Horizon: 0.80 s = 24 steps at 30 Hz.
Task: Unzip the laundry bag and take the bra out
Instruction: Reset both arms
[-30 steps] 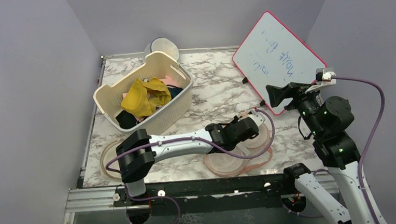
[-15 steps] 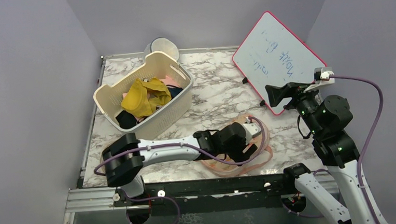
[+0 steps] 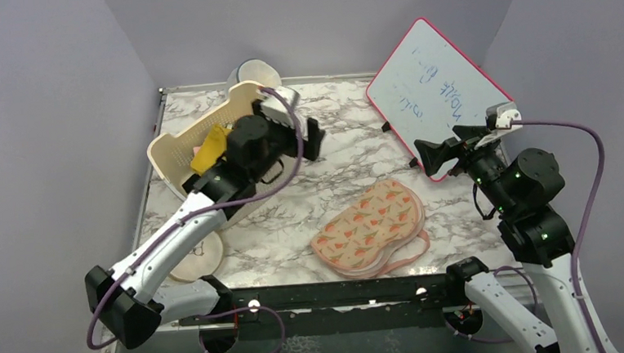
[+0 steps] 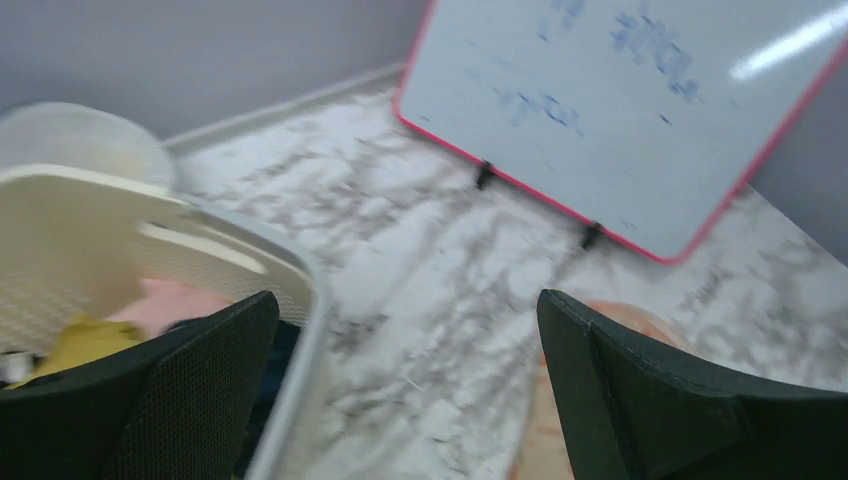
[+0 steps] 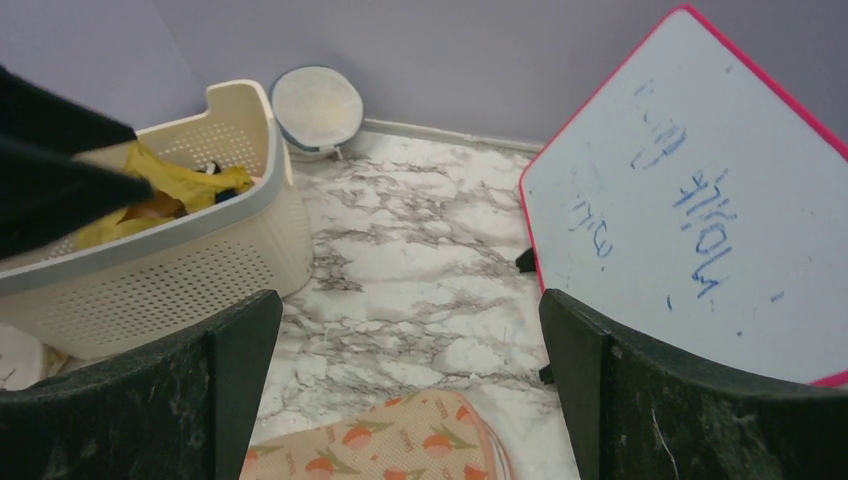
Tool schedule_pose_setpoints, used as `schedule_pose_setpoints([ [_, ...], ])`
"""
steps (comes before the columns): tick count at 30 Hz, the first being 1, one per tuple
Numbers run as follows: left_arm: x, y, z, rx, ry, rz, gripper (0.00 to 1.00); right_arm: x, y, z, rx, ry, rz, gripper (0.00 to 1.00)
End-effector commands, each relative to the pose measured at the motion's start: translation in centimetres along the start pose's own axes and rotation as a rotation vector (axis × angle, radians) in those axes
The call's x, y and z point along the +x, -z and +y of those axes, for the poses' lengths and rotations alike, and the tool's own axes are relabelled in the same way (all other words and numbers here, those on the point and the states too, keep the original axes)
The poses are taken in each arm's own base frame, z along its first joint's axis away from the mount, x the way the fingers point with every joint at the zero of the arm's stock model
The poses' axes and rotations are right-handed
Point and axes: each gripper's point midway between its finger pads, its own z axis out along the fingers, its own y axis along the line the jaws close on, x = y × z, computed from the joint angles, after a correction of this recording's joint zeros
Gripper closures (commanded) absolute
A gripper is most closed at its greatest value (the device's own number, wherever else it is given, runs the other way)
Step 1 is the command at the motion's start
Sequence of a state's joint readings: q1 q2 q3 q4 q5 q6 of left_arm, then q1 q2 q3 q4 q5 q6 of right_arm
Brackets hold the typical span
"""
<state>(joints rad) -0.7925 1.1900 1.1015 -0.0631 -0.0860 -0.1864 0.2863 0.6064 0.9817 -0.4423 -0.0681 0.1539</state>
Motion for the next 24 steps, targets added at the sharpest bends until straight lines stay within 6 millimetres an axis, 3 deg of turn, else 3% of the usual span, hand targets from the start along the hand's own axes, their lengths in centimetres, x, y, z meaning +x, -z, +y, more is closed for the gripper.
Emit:
schedule_pose_setpoints([
  [1, -8.7, 4.9, 9.7, -0.303, -0.042, -0.177, 0.01, -4.4, 2.4, 2.7, -0.128, 0.136, -0.105, 0.00],
  [4, -12.9, 8.3, 12.8, -0.420, -0.056, -0.261, 0.01, -6.9, 3.7, 2.7, -0.108, 0.183, -0.168, 0.00],
  [7, -14.4, 10.5, 12.9, -0.442, -0.068, -0.310, 0.01, -8.5, 4.1, 2.3, -0.076, 0.199, -0.197, 0.00],
  [18, -14.6, 14.9, 12.1, -0.456, -0.062, -0.367, 0.01, -9.5, 2.7, 3.2, -0.106, 0.177, -0.206, 0.00],
  [24, -14.3, 15.5, 12.2, -0.466, -0.072, -0.354, 0.01, -9.9, 2.7, 3.2, -0.100, 0.165, -0.221, 0.00],
])
